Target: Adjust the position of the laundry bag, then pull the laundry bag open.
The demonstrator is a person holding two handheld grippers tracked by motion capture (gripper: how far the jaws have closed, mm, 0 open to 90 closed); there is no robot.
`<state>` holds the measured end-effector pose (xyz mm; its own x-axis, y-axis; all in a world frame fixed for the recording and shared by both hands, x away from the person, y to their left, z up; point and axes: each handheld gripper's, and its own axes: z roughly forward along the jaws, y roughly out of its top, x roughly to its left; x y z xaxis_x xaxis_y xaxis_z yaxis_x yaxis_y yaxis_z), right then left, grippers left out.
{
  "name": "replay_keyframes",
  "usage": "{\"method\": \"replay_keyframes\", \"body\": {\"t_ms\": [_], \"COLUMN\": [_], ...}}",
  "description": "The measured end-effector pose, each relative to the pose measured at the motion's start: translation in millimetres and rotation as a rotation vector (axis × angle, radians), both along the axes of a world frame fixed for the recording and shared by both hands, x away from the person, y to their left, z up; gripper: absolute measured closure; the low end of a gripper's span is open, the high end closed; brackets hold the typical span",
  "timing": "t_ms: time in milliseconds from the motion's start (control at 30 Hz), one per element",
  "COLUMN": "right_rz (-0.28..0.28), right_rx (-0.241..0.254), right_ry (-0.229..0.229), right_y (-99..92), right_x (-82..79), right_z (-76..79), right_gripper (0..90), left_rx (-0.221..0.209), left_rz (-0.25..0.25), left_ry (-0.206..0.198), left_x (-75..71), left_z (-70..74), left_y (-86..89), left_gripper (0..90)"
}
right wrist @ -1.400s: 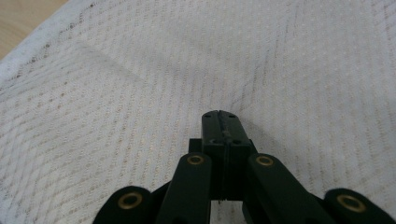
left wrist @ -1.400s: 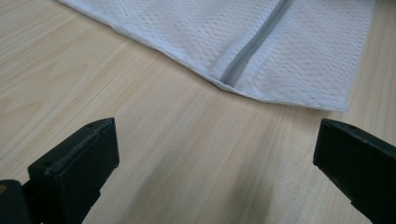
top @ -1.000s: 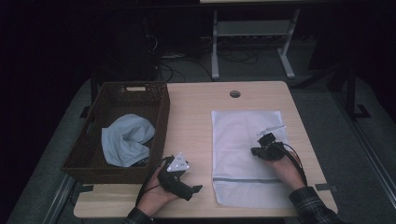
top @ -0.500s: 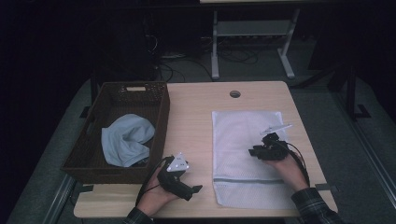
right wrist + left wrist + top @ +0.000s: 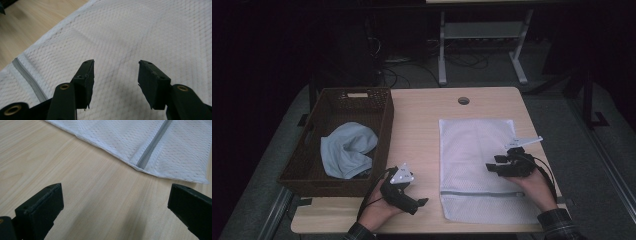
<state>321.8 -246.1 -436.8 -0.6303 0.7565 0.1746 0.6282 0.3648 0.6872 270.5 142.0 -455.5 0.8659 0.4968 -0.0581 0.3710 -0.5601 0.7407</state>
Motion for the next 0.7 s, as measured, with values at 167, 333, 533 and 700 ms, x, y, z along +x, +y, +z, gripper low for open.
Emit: {"method": "replay_keyframes", "body": {"t_ms": [167,333,533,700], "right_rz": [0.004,0.002,-0.016,-0.027], "right_rx": [0.008,0.015,0.03,0.033], "right_ry": [-0.01,-0.024,-0.032,-0.029], "right_y": [-8.7,-17.0,-32.5,-44.8], "right_x": [-8.3,-18.2,-31.0,-41.2], "right_z": [0.8,3.3,4.5,1.9], "right_gripper": [43.8,41.7,39.7,38.7], "left_rx": [0.002,0.0,0.001,0.0], "left_rz": [0.0,0.003,0.005,0.007], "left_ry": [0.0,0.003,0.004,0.006], "left_x": [0.2,0.3,0.5,0.5], "left_z": [-0.1,-0.6,-0.6,-1.1], "left_y": [0.3,0.4,1.1,0.7], "left_gripper": [0.0,0.0,0.0,0.0]}}
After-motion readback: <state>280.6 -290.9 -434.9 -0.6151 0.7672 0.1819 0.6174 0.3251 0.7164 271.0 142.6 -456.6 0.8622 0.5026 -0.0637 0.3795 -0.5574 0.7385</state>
